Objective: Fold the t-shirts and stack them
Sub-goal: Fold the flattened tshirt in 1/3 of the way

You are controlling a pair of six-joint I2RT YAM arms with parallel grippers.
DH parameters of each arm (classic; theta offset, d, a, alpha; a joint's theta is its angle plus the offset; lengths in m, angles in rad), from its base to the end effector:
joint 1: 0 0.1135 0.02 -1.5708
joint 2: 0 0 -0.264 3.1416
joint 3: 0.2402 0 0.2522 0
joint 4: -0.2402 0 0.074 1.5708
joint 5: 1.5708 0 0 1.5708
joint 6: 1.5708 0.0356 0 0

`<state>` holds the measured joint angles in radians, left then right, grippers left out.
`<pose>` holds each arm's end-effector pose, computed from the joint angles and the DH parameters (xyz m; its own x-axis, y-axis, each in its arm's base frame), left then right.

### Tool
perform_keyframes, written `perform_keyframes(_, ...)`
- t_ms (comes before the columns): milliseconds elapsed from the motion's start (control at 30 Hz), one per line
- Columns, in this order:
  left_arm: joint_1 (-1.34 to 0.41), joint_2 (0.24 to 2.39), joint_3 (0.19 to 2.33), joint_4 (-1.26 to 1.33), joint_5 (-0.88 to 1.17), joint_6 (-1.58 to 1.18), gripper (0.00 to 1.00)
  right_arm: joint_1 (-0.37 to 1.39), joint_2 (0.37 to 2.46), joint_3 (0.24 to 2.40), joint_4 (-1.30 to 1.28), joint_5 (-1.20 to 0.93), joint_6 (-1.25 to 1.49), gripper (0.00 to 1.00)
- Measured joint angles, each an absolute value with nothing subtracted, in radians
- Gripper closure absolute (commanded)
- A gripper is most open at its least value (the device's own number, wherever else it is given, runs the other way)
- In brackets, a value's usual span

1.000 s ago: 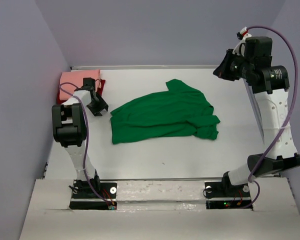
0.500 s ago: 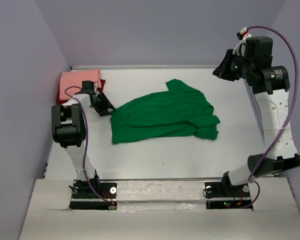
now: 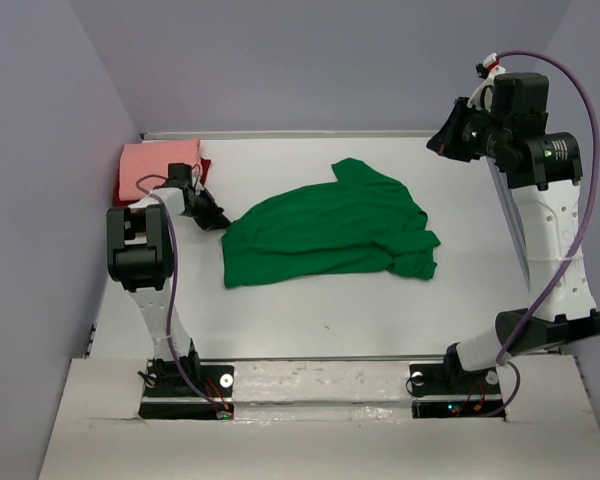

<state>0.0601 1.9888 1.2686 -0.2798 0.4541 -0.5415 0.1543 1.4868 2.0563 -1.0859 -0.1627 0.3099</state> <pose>0.4083 0.0089 0.1491 -0.8139 -0.5130 -0.2728 -0.2764 0.7548 -0.5948 0.2626 0.0467 0.5053 -0.5533 0.2185 -0.8038 -0.1282 0.9311 0.3414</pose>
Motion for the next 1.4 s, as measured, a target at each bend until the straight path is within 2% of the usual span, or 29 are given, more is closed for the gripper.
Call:
perform_keyframes(333, 0.045, 2.030, 1.398, -0.406, 0.329, -0.524, 1.00, 0.154, 1.476, 2.033, -1.078, -0.171, 0.310, 1.00)
perform_keyframes(633, 0.047, 2.087, 1.639, -0.542, 0.153, -0.467, 1.00, 0.154, 1.471, 1.823, -1.045, -0.193, 0.309, 1.00)
perform_keyframes(1033, 0.024, 2.215, 1.818, -0.610, 0.153, -0.414, 1.00, 0.154, 1.524, 1.653, -0.997, -0.187, 0.289, 1.00)
perform_keyframes(1400, 0.002, 2.377, 2.129, -0.710, 0.152, -0.397, 1.00, 0.154, 1.649, 1.700, -1.000, -0.130, 0.280, 1.00)
